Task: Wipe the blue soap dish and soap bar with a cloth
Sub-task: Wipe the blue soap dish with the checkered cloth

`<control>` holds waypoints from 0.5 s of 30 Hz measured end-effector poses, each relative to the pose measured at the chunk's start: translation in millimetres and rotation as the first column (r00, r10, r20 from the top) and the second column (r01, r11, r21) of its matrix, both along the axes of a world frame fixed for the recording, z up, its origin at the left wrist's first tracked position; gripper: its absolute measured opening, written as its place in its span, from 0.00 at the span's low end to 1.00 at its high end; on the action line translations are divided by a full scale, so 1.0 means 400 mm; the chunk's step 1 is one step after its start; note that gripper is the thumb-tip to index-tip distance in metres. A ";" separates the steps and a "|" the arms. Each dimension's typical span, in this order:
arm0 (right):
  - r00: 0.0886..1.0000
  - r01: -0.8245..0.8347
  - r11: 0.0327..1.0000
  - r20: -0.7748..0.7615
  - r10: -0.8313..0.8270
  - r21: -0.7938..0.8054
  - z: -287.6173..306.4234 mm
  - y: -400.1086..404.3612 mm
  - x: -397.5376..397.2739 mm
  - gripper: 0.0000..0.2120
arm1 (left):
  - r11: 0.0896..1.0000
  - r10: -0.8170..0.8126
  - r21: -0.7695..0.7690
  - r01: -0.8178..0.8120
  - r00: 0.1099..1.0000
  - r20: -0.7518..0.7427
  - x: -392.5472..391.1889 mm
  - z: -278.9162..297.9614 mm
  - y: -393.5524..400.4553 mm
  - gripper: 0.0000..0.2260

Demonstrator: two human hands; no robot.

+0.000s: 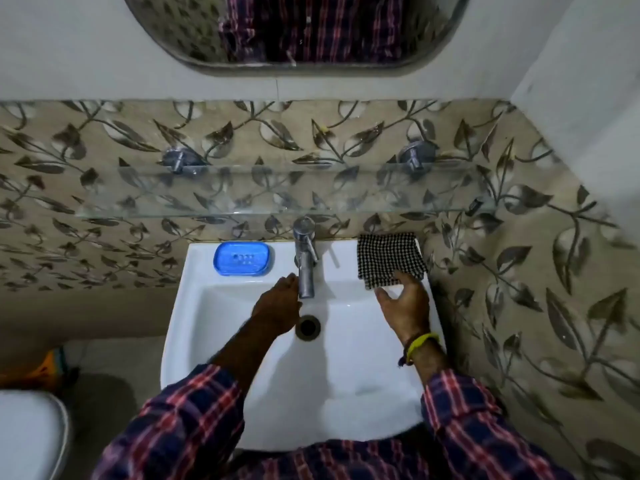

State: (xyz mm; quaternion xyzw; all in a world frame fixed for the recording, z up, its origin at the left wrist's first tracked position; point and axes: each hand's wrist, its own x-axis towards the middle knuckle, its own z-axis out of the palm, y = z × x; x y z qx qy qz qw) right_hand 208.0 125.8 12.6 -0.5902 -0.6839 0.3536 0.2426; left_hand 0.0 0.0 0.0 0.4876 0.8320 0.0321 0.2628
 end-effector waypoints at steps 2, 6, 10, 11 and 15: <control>0.977 -0.146 0.987 0.165 0.134 0.066 0.003 0.056 -0.018 0.34 | 0.999 -0.018 -0.029 0.017 0.999 -0.033 -0.005 0.004 0.011 0.31; 0.668 -0.490 0.872 0.647 0.369 0.009 -0.023 0.142 -0.085 0.60 | 0.981 -0.102 -0.166 0.102 0.995 0.007 -0.048 0.024 0.021 0.32; 0.442 -0.514 0.851 0.817 0.370 -0.108 -0.089 0.143 -0.114 0.67 | 0.966 -0.184 -0.178 0.190 0.982 0.047 -0.084 0.025 0.021 0.33; 0.480 -0.477 0.875 0.809 0.338 -0.083 -0.103 0.131 -0.120 0.60 | 0.962 -0.200 -0.182 0.206 0.979 0.048 -0.086 0.023 0.017 0.34; 0.622 -0.381 0.924 0.750 0.226 0.038 -0.115 0.087 -0.129 0.24 | 0.955 -0.243 -0.159 0.252 0.967 0.069 -0.110 0.010 0.004 0.34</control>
